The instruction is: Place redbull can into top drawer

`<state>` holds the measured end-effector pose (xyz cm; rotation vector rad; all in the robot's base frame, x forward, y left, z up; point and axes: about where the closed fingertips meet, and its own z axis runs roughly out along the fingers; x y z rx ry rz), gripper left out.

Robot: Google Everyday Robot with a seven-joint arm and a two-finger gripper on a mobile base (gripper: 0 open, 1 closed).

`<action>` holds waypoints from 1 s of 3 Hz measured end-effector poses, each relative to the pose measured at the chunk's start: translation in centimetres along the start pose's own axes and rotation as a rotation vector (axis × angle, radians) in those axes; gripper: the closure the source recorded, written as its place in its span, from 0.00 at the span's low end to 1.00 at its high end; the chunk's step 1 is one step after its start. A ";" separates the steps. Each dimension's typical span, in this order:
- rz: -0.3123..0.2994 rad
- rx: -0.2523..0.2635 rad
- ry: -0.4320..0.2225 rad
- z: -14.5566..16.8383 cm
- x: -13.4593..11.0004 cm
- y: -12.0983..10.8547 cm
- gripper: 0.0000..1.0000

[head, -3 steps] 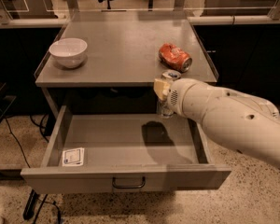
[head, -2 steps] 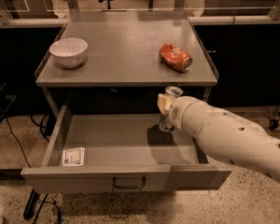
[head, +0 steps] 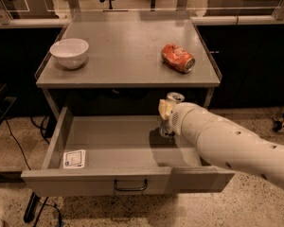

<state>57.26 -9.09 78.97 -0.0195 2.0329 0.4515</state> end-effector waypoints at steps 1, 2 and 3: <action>0.041 0.047 -0.004 2.4 1.8 -1.0 1.00; 0.074 0.094 -0.013 4.9 2.9 -0.5 1.00; 0.085 0.098 -0.014 4.8 2.8 -0.6 1.00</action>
Offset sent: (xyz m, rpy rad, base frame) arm 0.0413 0.0400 -0.0653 0.0120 0.0514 -0.1674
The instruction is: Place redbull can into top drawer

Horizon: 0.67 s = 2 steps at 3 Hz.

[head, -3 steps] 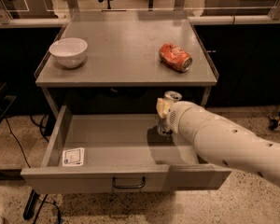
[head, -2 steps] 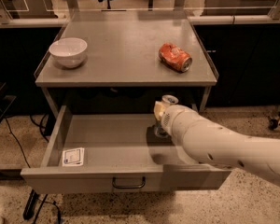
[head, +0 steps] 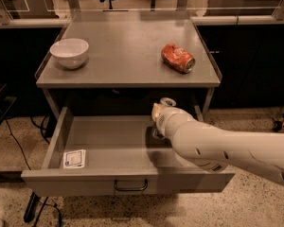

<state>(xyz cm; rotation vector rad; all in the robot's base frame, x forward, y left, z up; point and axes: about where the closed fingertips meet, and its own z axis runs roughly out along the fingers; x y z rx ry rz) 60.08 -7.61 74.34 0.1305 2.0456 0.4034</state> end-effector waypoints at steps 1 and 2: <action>0.017 0.035 0.000 1.0 0.9 -0.2 1.00; 0.052 0.102 0.006 3.4 2.7 -0.2 1.00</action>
Offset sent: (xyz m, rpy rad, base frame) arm 0.0325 0.0271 -0.0742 -0.0066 0.0914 -0.2082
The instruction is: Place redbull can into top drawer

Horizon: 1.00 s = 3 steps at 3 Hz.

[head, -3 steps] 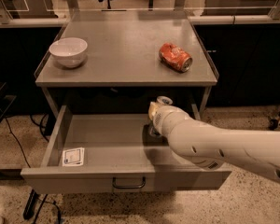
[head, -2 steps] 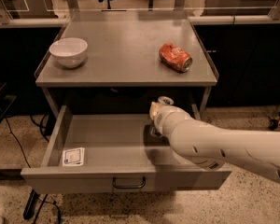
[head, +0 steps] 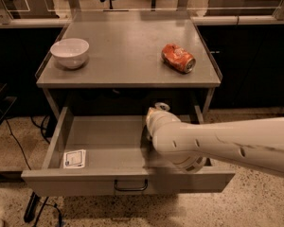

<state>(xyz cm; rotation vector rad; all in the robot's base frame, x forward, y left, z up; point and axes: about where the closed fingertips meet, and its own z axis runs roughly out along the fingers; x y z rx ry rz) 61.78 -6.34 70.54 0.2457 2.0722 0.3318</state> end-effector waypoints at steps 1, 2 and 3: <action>0.015 0.037 -0.002 1.7 1.0 0.4 1.00; 0.023 0.056 -0.001 2.6 1.7 0.6 1.00; 0.015 0.099 -0.041 3.2 1.4 0.5 1.00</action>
Offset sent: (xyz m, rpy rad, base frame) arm 0.0194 0.0201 -0.0391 -0.0134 0.0363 -0.0809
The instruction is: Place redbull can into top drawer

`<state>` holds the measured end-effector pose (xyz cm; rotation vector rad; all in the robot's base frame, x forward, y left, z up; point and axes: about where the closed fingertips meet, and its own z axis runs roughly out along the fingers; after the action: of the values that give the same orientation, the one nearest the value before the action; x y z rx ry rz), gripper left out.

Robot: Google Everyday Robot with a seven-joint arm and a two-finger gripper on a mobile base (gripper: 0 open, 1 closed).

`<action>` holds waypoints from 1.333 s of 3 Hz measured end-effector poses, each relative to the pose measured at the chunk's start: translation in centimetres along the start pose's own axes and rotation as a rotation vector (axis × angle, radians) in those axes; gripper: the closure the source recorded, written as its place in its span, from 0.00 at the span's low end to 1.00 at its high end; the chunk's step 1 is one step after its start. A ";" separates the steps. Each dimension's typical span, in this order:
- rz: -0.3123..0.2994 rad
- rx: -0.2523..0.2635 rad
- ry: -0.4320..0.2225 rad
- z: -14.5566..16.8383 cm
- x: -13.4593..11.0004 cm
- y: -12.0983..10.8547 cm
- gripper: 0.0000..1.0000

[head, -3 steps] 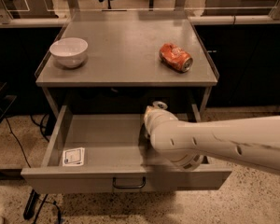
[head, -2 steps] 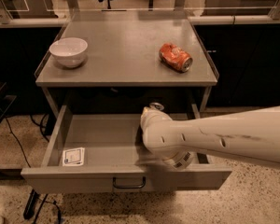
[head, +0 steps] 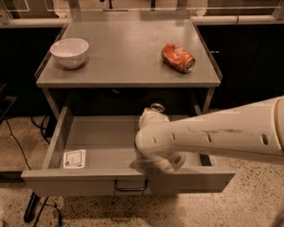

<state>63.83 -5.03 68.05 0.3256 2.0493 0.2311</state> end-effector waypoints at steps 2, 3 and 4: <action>-0.006 0.063 -0.125 0.3 -2.8 -0.5 1.00; -0.012 0.071 -0.136 0.4 -3.2 -0.8 1.00; -0.010 0.086 -0.140 0.7 -3.0 -1.1 1.00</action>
Offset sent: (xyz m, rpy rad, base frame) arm 0.0195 -0.0186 0.0231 -0.0768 -0.1255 -0.1150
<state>65.72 -7.04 69.89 0.3746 1.9250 0.1105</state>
